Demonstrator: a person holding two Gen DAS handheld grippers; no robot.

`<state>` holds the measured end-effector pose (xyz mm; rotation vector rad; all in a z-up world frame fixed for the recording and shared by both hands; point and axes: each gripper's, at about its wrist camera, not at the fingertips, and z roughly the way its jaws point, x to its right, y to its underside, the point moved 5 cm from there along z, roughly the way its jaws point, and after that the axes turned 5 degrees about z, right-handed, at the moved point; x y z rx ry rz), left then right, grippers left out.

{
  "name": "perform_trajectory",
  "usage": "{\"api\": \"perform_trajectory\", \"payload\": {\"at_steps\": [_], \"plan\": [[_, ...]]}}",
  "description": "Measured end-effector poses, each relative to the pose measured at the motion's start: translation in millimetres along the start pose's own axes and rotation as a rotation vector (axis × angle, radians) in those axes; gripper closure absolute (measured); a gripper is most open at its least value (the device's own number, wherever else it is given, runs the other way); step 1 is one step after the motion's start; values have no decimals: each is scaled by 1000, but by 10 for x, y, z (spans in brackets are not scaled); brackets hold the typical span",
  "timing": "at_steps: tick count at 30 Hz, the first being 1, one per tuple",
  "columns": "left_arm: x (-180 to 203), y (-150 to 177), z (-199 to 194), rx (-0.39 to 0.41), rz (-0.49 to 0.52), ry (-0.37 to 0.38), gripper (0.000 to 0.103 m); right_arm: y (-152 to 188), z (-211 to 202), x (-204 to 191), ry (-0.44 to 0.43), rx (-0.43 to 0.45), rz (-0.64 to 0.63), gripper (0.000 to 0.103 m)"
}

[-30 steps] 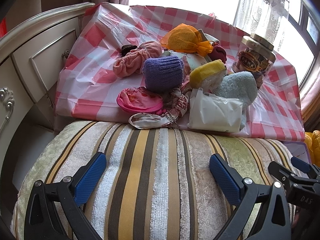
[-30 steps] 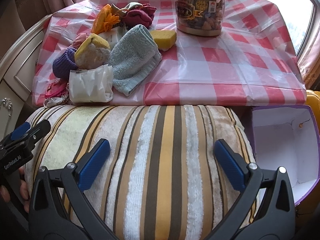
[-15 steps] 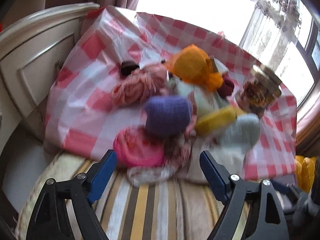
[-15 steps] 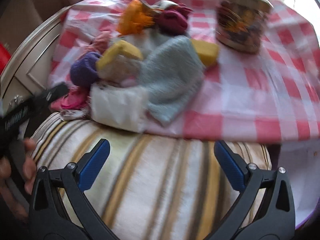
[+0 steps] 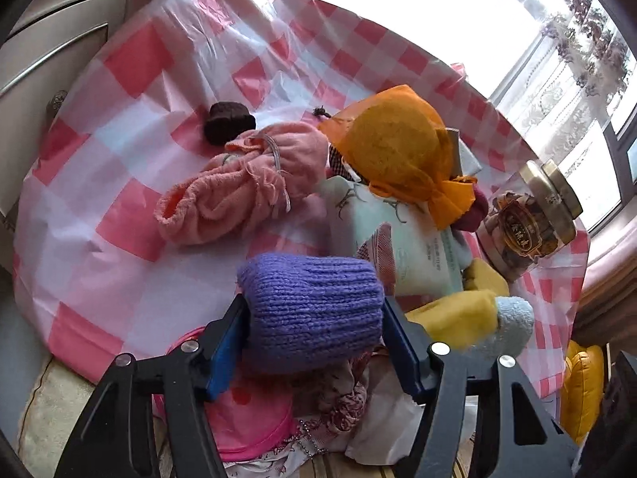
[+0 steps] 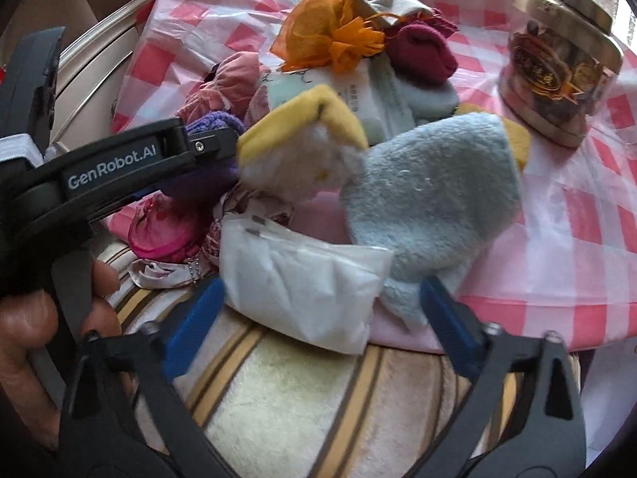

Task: Organize soft objects
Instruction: 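Grasp the white tissue packet with the right gripper while the left grasps the purple knit hat, then carry both items over the purple box and open both grippers to drop them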

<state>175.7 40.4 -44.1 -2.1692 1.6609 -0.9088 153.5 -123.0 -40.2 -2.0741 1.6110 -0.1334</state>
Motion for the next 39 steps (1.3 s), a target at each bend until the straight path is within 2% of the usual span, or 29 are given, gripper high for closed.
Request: {"api": "perform_trajectory", "payload": {"at_steps": [1,3,6,9,10,14,23,28,33,39], "plan": [[-3,8,-11,9,0,3,41,14,10,-16,-3,-3,-5,24],[-13,41,-46,24,-4,11,44,34,-3,-52,-22,6,-9,29],[-32,68,-150,59,-20,38,44,37,-33,-60,-38,22,3,42],[-34,111,-285,94,-34,59,44,93,-126,-62,-92,27,12,64],[-30,130,-331,103,-37,60,44,122,-169,-52,-104,27,12,68],[-43,222,-469,120,-54,60,44,186,-259,-102,-138,34,-11,76],[-9,456,-721,128,-47,59,44,311,-598,0,-192,89,-8,79],[114,591,-810,112,-13,70,44,491,-888,276,-192,124,31,79],[389,711,-888,94,43,114,44,716,-1206,818,-134,163,122,79],[1107,937,-889,30,166,244,44,1065,-1574,1605,-22,193,261,79]]}}
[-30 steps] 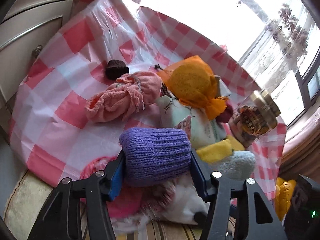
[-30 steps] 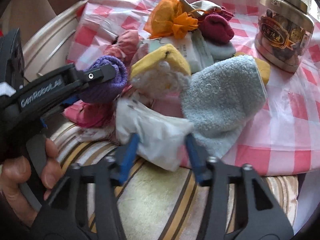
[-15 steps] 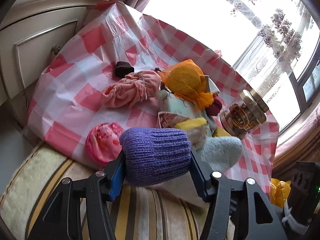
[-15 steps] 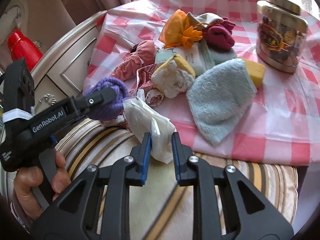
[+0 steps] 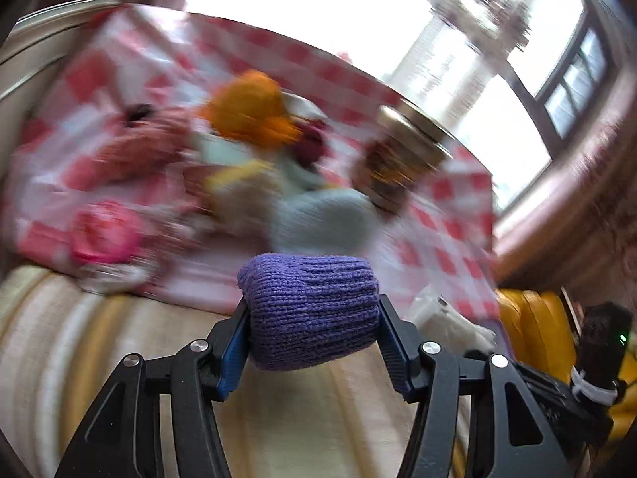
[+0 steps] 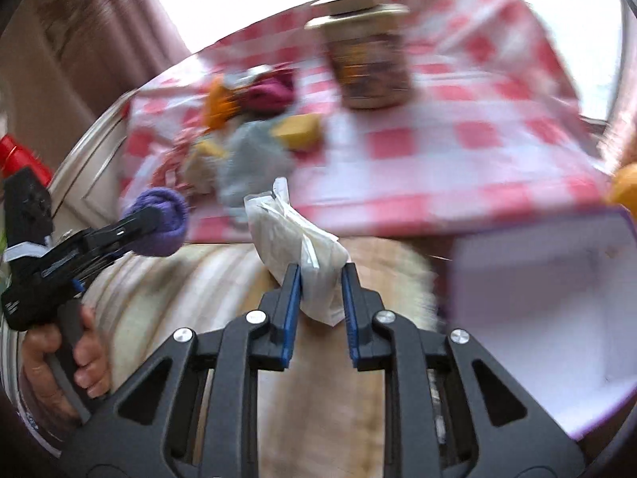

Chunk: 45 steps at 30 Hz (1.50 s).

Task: Organize soft objects
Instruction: 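Carry both items over the purple box and open both grippers to drop them, then grasp the pink round pouch with the left gripper while the right grasps the light blue towel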

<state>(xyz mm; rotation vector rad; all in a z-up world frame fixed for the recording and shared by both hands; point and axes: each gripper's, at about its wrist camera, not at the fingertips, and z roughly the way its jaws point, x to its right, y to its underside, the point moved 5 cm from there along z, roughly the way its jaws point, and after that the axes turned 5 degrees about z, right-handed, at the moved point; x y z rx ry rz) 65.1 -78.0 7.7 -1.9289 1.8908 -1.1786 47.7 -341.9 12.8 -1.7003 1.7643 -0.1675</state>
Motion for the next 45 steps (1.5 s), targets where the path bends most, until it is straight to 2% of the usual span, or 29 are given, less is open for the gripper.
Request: {"api": "perform_trajectory", "payload": {"at_steps": [6,11,12,13,14,15,16,17,20,22,27,29,32,36,39,43,45], "plan": [[925,183,235,-89,137,153,44,61,-382,908,180,48,136,79],[1685,405,414,-178,234,285,44,155,-592,1436,300,64,223,77],[1780,437,433,-194,245,306,42,172,-619,1530,326,64,244,74],[1925,490,468,-216,266,334,36,188,-644,1617,353,64,265,72],[2010,520,487,-231,280,352,31,200,-666,1704,389,60,280,65],[2101,563,508,-250,298,371,22,205,-670,1745,413,55,285,59],[2151,599,520,-255,309,381,19,204,-674,1765,430,55,288,46],[2163,598,545,-256,314,386,19,211,-674,1774,436,59,287,37],[2132,599,577,-252,337,382,19,177,-623,1740,430,63,263,35],[2002,578,572,-239,325,359,19,170,-588,1661,419,65,248,35],[1466,370,485,-167,263,247,19,110,-403,1274,311,31,181,33],[1153,239,426,-132,213,189,19,62,-314,1109,278,18,147,24],[589,54,320,-91,125,83,19,-5,-152,867,210,-6,120,18],[-148,-139,163,-51,15,-70,19,-133,126,462,118,-50,68,13],[-703,-239,95,-52,-77,-192,19,-202,301,197,93,-67,26,12],[-1353,-301,48,-73,-202,-298,19,-326,563,-151,75,-86,-25,11],[-1555,-336,51,-94,-233,-337,19,-420,727,-344,77,-91,-58,9]]}}
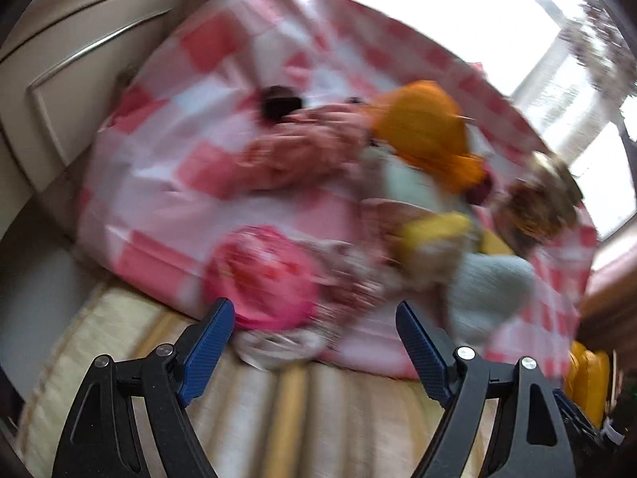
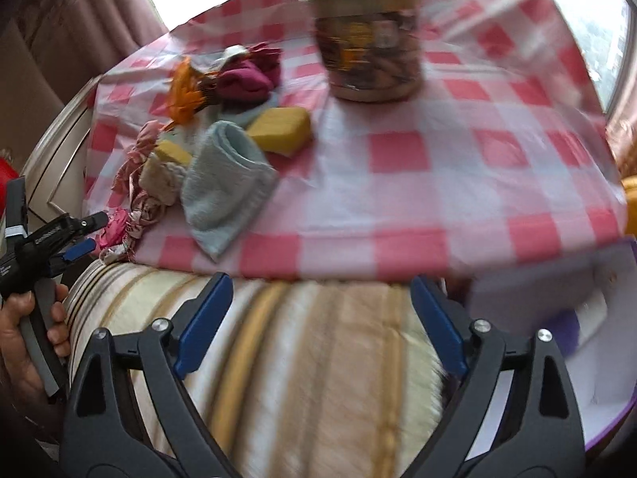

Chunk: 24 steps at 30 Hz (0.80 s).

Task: Organize soft objects
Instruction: 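Grasp the pink round pouch with the left gripper while the right grasps the light blue towel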

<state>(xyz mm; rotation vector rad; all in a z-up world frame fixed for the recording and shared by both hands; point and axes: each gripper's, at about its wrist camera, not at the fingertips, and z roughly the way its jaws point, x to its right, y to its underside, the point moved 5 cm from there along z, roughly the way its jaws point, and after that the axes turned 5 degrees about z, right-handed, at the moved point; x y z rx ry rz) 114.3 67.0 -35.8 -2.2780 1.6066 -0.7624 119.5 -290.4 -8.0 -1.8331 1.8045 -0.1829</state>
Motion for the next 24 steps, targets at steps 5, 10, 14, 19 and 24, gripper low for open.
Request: {"api": "perform_trajectory", "payload": {"at_steps": [5,10,14,19,24], "plan": [[-140,-138,280,-69,2,-68,18,-198,274,-354,19,-20,-71,7],[-100,-179,460,-95,31,-118,18,-304,544,-574,38,-55,-110,7],[-81,-194,486,-77,60,-151,26,-354,706,-688,52,-71,-127,7],[-35,-250,515,-48,65,-140,32,-403,849,-779,63,-83,-145,7],[-72,-199,366,24,57,-139,32,-445,949,-818,78,-86,-159,7]]}}
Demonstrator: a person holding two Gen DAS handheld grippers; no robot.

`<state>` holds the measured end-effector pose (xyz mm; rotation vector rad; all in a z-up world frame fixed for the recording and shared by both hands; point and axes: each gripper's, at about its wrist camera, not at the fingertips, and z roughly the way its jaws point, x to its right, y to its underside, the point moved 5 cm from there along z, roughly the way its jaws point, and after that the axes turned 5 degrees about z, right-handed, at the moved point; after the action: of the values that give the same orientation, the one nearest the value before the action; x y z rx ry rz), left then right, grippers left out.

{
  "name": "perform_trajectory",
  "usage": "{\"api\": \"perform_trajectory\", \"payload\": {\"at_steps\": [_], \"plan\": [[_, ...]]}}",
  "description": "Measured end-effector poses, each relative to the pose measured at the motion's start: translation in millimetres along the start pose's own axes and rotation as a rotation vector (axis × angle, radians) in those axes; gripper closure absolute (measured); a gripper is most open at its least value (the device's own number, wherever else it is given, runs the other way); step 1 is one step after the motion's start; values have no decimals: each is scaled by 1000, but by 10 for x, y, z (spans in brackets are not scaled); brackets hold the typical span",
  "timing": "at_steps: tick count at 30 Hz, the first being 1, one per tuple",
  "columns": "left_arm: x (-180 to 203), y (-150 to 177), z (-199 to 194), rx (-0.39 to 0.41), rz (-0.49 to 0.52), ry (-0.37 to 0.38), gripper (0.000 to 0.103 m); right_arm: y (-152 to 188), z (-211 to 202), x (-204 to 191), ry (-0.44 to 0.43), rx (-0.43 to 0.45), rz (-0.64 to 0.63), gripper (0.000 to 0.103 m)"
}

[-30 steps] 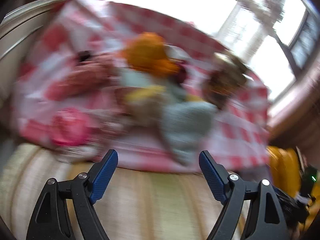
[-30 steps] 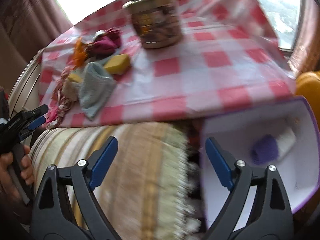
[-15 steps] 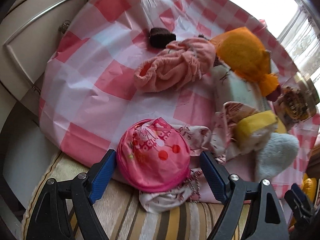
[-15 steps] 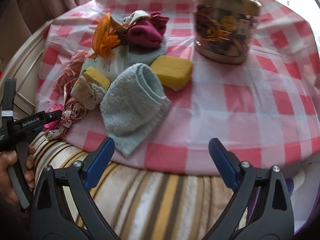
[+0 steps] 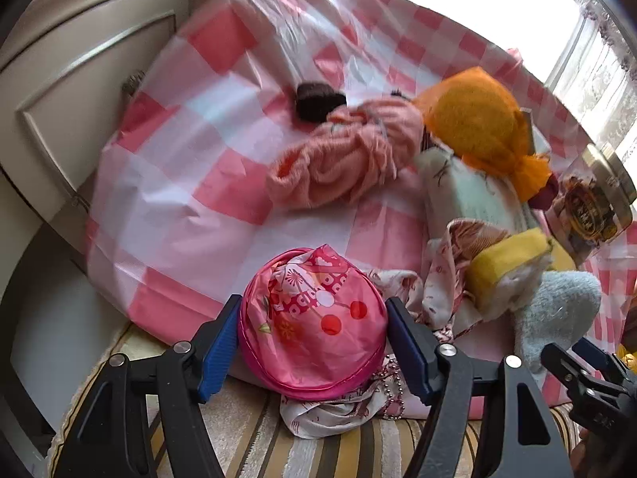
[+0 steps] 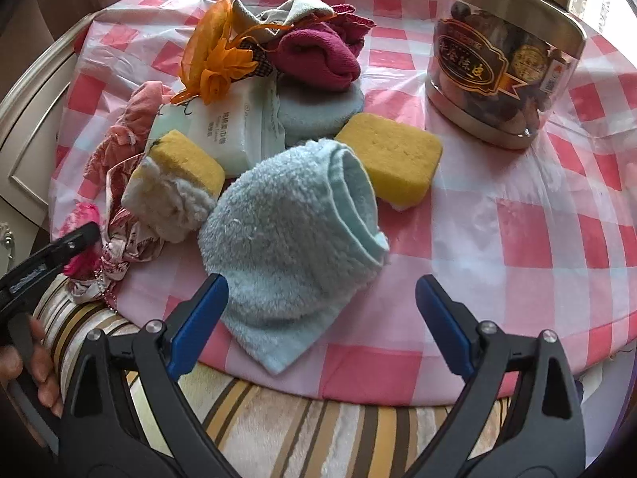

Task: Organize soft objects
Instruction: 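Grasp the pink round pouch with the left gripper while the right grasps the light blue towel, then carry the pouch and towel over the box and release both into it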

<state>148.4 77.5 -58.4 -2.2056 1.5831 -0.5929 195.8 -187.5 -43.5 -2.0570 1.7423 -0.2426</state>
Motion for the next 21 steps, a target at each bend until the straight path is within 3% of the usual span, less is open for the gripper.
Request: {"api": "perform_trajectory", "payload": {"at_steps": [3,8,10,21], "plan": [[-1,-8,-104,48,0,-5,32,-16,52,-10,5,-5,-8,18],[1,22,-256,89,-3,-7,32,8,101,-33,-19,-25,-12,63],[-8,32,-299,102,-6,-4,32,6,70,-36,-30,-12,-14,75],[201,89,-632,191,13,55,32,173,-385,192,-91,69,28,81]]}}
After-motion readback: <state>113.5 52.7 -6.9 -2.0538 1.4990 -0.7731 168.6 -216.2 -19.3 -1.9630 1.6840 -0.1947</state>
